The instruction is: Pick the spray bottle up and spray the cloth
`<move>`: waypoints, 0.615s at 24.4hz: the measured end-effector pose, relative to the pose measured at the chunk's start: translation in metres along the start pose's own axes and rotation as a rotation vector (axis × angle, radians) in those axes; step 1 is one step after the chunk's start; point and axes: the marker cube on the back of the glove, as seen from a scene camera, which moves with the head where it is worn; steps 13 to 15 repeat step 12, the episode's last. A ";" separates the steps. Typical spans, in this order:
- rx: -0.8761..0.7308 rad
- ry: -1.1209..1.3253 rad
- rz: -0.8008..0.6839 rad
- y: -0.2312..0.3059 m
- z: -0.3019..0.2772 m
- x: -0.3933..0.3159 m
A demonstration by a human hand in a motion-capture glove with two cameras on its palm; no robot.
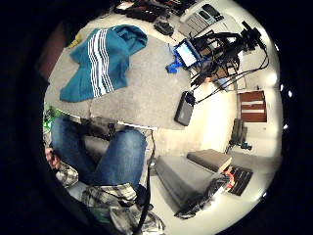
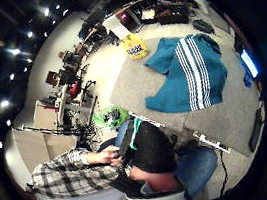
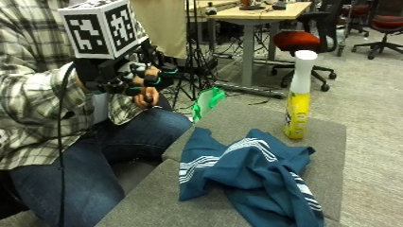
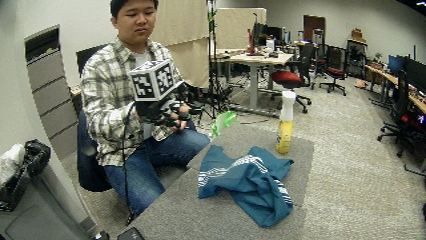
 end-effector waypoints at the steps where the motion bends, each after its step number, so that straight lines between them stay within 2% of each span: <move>1: -0.002 -0.002 -0.001 0.005 0.001 0.002; 15: 0.000 -0.020 -0.031 0.015 0.005 -0.001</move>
